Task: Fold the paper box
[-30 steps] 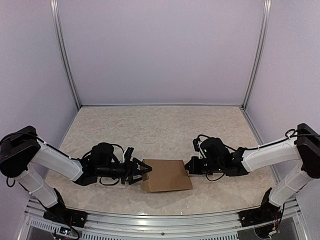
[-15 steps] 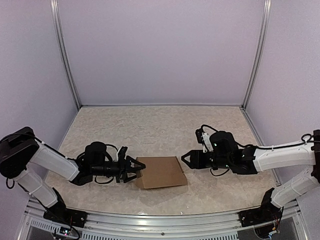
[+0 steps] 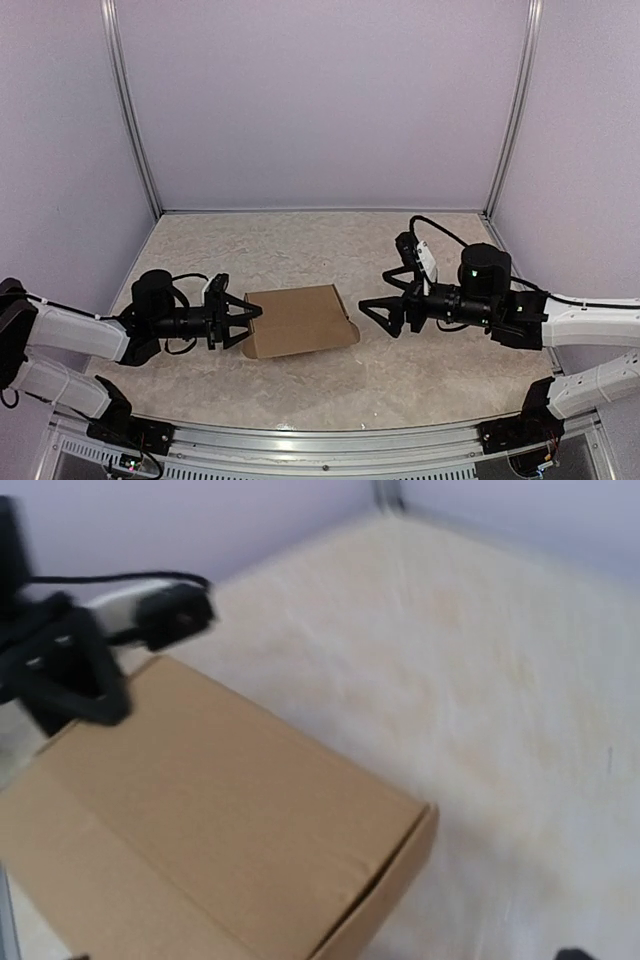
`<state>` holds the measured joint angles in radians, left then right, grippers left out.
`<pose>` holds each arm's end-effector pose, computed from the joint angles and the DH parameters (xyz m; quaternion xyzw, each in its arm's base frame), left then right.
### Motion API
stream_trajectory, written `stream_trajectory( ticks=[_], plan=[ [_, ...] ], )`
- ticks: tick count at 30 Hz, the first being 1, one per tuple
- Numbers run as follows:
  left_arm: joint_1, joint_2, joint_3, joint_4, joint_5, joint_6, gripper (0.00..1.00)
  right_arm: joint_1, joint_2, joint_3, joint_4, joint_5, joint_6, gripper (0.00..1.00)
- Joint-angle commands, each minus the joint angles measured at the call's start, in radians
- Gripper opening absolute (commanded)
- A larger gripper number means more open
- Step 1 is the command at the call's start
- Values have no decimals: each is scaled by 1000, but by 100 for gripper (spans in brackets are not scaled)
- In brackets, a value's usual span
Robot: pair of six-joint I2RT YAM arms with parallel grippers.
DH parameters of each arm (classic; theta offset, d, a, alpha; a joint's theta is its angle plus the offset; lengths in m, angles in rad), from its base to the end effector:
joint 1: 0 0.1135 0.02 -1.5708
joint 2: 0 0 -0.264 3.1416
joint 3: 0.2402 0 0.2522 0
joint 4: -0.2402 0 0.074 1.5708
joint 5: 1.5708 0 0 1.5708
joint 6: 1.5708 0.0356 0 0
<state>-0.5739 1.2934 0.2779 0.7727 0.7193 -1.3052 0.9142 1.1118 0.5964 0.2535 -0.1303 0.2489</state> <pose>0.1768 -0.1422 0.1667 -0.0610 0.7660 -0.6293 0.1167 0.1497 0.2019 0.2533 -0.2960 0.7354 0.3768 0.4792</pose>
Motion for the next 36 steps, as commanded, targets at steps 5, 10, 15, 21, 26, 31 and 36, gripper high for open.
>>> stream_trajectory(
  ticks=[5,10,15,21,26,31,36],
  plan=[
    [97,-115,-21,-19,227,-17,12,56,-28,10,47,-119,-556,100],
    [132,-166,-21,-38,348,-34,12,185,-16,-40,92,79,-1017,99],
    [137,-223,-34,-49,393,-33,14,269,12,-82,211,259,-1273,100],
    [137,-286,-49,-67,416,-59,14,360,14,-117,310,378,-1443,100],
    [137,-355,-46,-127,428,-57,14,461,30,-145,406,496,-1620,100],
    [135,-420,-45,-179,445,-50,15,536,48,-144,454,559,-1725,100],
    [113,-488,-40,-247,449,-23,15,604,51,-100,426,586,-1771,100]
  ],
)
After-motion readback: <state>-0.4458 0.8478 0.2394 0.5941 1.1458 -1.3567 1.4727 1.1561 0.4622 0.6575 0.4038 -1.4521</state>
